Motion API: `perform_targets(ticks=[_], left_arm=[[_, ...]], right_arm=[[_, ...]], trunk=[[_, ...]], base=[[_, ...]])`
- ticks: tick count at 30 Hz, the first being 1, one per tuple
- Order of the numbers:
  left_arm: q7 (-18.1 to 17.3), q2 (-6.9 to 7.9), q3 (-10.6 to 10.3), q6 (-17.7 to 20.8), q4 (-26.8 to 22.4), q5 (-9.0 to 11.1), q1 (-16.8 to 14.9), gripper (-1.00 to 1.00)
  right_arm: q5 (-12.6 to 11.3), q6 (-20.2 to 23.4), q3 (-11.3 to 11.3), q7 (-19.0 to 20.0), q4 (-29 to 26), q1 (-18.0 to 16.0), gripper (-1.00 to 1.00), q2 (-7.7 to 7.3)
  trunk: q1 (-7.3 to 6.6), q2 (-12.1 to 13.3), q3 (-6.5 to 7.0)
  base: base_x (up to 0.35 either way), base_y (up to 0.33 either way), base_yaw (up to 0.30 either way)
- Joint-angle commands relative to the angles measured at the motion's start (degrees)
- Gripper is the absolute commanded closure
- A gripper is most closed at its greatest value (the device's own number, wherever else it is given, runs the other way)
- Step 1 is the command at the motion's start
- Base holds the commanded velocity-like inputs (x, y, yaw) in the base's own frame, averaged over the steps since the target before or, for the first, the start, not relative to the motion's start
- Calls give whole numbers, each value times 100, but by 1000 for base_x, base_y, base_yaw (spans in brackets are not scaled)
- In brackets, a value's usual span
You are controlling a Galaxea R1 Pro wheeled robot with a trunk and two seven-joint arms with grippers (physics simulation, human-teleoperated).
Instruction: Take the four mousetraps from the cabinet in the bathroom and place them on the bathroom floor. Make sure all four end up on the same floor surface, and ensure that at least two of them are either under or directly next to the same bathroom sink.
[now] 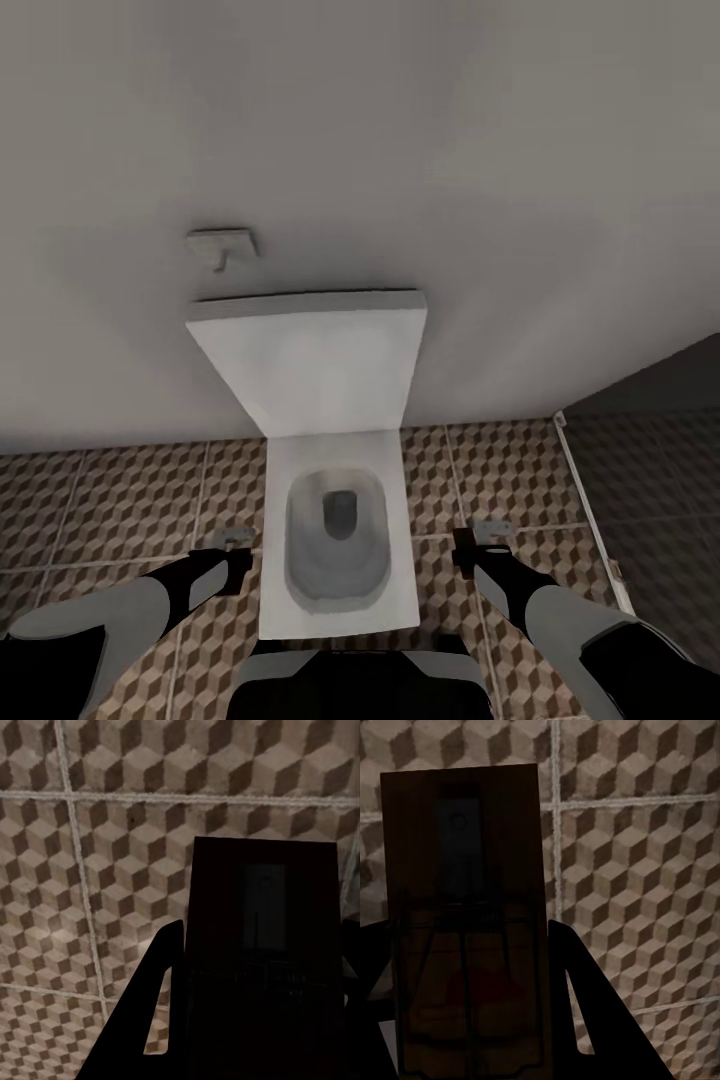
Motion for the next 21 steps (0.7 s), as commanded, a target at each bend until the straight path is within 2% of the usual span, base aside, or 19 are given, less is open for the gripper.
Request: perform_targets(ticks=[1, 9, 21], left_arm=[[13, 0, 1, 2, -1, -10, 0, 100], [15, 9, 1, -7, 3, -5, 0, 100], [22, 8, 9, -7, 15, 10, 0, 100]], right_arm=[[-19, -5, -1, -1, -4, 0, 100, 0], [-19, -5, -1, -1, -18, 0, 100, -3], [-19, -3, -1, -1, -5, 0, 100, 13]], trunk=[[0, 0, 0], [0, 0, 0], [264, -481, -215]], base=[[0, 0, -27], [0, 0, -4], [0, 0, 0]])
